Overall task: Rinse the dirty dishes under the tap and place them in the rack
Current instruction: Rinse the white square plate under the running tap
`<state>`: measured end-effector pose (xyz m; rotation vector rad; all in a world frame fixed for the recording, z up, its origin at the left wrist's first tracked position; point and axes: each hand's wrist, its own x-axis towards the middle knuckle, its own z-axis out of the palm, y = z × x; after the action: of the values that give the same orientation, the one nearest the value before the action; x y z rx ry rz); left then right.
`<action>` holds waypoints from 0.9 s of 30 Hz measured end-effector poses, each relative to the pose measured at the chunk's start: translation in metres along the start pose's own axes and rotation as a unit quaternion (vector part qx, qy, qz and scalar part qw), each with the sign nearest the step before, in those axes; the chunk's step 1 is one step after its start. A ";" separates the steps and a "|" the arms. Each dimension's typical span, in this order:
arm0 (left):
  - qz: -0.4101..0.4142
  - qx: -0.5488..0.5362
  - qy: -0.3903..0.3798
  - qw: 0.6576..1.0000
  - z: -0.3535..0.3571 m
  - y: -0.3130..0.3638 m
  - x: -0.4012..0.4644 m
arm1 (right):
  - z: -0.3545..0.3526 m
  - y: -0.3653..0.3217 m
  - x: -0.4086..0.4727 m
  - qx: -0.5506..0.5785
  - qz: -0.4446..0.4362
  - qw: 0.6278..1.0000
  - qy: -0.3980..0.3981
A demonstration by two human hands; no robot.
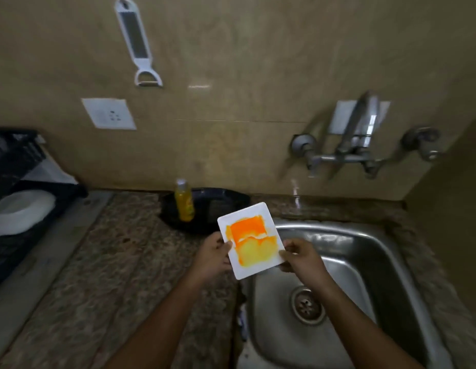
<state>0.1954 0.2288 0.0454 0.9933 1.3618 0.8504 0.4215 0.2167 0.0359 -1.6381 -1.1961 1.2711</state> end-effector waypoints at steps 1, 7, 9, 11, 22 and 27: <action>0.004 0.003 -0.003 1.000 0.019 0.005 0.002 | -0.023 0.001 0.000 -0.006 -0.008 1.000 0.000; 0.020 0.029 -0.020 0.999 0.102 0.034 0.014 | -0.141 -0.031 0.021 -0.067 -0.094 0.953 0.279; 0.029 0.038 -0.027 0.998 0.118 0.044 0.016 | -0.168 -0.050 0.037 -0.091 -0.111 0.945 0.293; 0.036 0.048 -0.028 0.998 0.131 0.051 0.017 | -0.183 -0.064 0.054 -0.132 -0.110 0.947 0.270; 0.039 0.084 -0.023 0.995 0.154 0.062 0.031 | -0.180 -0.086 0.088 -0.256 -0.139 0.917 0.274; 0.050 0.101 -0.025 0.993 0.155 0.062 0.035 | -0.178 -0.085 0.087 -0.141 -0.129 0.949 0.252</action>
<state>0.3561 0.2725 0.0831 1.2402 1.3850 0.7660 0.5817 0.3248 0.1332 -1.7912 -1.2464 0.4868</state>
